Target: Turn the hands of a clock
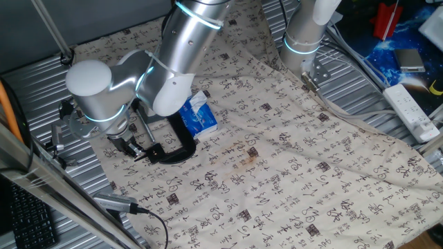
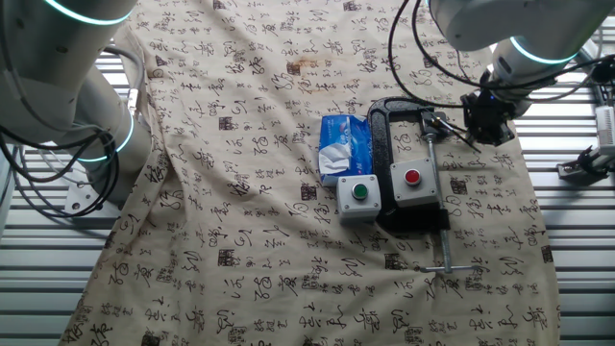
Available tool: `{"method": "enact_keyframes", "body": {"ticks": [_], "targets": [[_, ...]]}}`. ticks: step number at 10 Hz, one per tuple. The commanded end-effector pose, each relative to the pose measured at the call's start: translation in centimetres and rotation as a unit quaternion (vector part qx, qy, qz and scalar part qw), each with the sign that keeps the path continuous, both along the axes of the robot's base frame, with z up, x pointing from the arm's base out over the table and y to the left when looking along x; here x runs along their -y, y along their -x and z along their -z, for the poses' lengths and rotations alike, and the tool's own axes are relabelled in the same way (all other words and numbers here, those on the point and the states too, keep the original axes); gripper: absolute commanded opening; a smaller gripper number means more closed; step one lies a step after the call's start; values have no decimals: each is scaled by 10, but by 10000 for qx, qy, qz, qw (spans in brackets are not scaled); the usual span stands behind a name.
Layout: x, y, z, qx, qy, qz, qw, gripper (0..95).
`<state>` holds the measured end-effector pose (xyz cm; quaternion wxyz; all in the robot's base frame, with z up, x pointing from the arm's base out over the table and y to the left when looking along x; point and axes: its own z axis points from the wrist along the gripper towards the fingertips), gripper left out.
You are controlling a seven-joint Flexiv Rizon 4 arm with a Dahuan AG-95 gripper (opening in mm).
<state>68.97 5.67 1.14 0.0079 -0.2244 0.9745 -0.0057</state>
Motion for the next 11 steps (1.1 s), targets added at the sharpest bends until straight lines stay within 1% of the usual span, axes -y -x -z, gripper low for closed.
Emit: {"method": "enact_keyframes", "body": {"ticks": [1, 3, 6, 8, 11], "targets": [[1, 2, 1, 10, 3, -4, 10000, 0], [3, 3, 1, 13, 4, -14, 10000, 0], [8, 9, 0, 10, 1, -34, 10000, 0], [12, 14, 0, 15, -3, -50, 10000, 0], [16, 18, -1, 17, -3, -65, 10000, 0]]}}
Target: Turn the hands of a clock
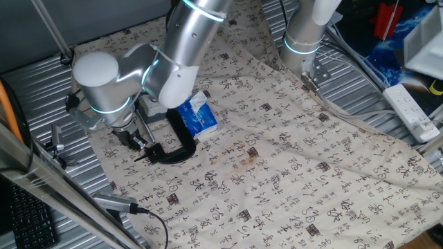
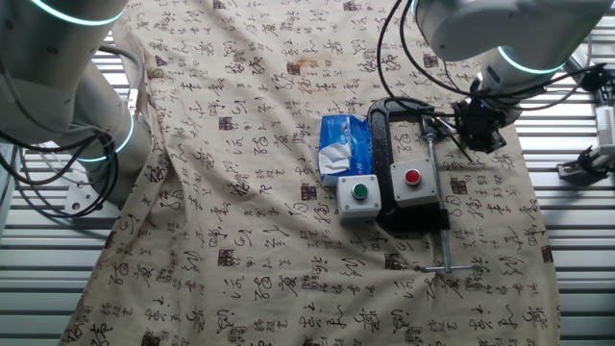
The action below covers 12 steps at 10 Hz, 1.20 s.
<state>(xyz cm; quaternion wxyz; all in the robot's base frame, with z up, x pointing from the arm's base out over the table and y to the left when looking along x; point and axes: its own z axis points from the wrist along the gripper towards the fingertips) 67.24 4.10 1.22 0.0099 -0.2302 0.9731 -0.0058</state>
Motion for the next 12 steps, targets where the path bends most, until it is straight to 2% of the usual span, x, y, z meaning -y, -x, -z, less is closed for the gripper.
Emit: {"method": "enact_keyframes", "body": {"ticks": [1, 6, 12], "targets": [[1, 2, 0, -6, -2, -4, 10000, 0], [5, 12, 4, 17, -11, 24, 10000, 0], [9, 18, 1, 2, -3, 21, 10000, 0]]}}
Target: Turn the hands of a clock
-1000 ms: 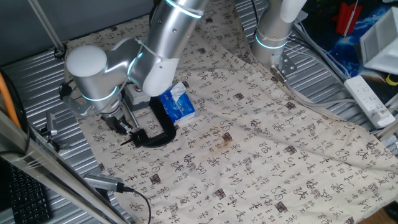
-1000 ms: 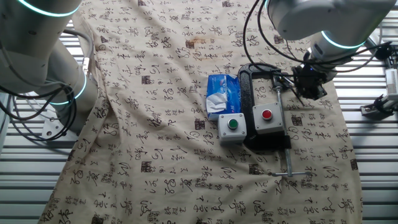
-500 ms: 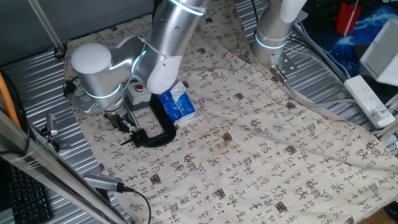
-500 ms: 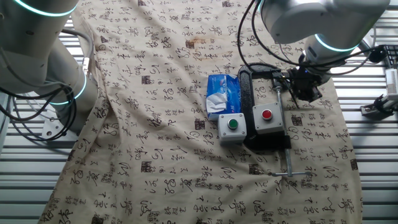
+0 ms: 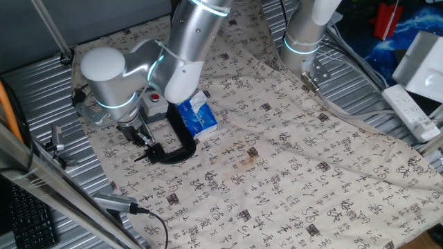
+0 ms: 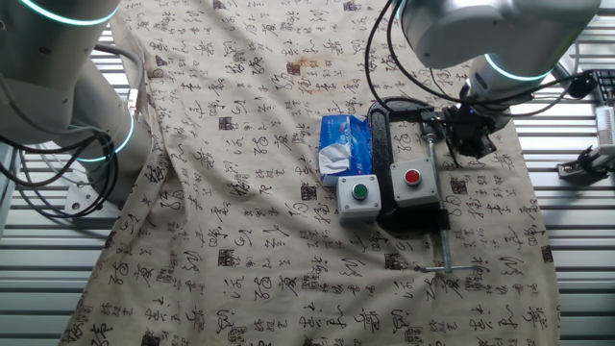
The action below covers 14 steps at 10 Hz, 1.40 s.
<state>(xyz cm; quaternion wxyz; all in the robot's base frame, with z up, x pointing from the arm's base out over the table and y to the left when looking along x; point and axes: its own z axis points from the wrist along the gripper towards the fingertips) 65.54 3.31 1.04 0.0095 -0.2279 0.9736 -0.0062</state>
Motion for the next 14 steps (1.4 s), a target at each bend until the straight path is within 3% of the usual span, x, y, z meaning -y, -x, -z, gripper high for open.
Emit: {"method": "enact_keyframes", "body": {"ticks": [1, 7, 14], "targets": [[2, 3, -2, 2, -11, -3, 10000, 0], [6, 17, 0, 40, -19, 26, 10000, 0], [6, 18, 0, 53, -35, 42, 10000, 0]]}}
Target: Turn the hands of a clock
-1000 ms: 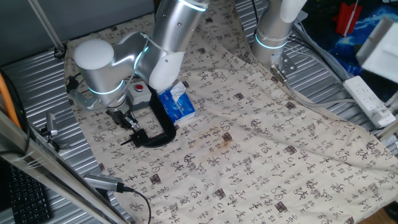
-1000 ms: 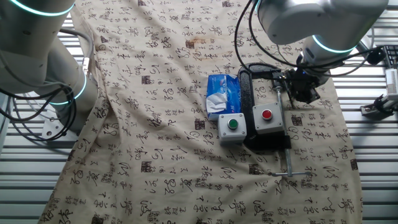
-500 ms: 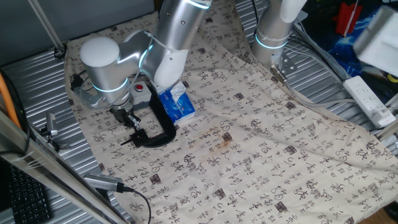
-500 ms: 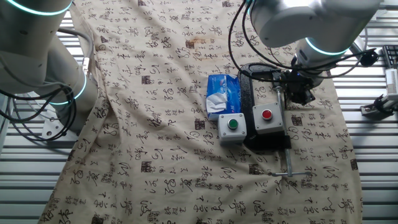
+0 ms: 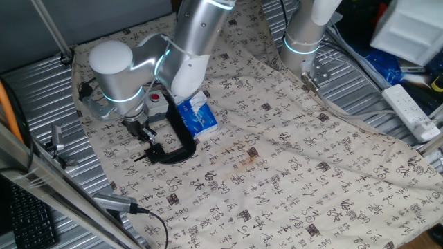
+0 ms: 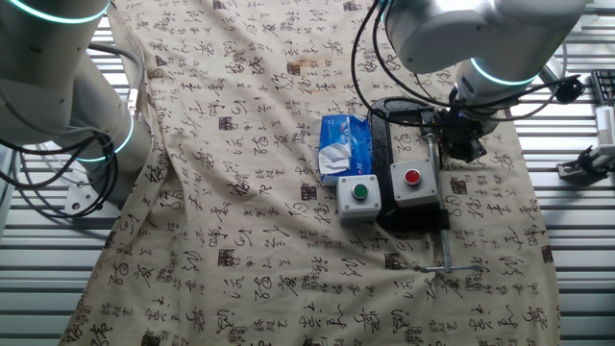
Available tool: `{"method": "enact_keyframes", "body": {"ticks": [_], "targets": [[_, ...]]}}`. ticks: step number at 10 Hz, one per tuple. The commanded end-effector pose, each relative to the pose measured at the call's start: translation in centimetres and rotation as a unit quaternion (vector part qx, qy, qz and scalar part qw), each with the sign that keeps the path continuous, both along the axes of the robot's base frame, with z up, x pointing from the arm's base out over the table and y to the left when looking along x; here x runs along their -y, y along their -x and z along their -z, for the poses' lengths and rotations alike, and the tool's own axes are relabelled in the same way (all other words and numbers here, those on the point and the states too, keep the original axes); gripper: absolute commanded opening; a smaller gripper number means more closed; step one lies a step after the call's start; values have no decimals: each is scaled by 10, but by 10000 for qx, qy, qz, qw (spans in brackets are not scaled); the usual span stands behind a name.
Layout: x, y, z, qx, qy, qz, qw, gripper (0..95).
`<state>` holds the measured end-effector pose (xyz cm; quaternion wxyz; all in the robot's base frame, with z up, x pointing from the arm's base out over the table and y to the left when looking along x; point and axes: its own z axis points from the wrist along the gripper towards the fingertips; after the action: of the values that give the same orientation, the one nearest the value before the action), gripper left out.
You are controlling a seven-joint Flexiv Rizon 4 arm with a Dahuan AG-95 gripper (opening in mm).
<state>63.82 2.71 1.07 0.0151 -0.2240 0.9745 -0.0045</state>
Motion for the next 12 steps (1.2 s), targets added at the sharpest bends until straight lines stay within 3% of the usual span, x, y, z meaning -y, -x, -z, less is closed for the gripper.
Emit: {"method": "enact_keyframes", "body": {"ticks": [1, 4, 8, 12], "targets": [[0, 0, 0, 9, -4, 5, 10000, 0], [-1, -3, -2, 38, -2, -90, 10000, 0], [-7, -31, -15, -2, -3, -118, 9999, 0], [-20, -32, -41, -108, -19, 100, 9999, 0]]}}
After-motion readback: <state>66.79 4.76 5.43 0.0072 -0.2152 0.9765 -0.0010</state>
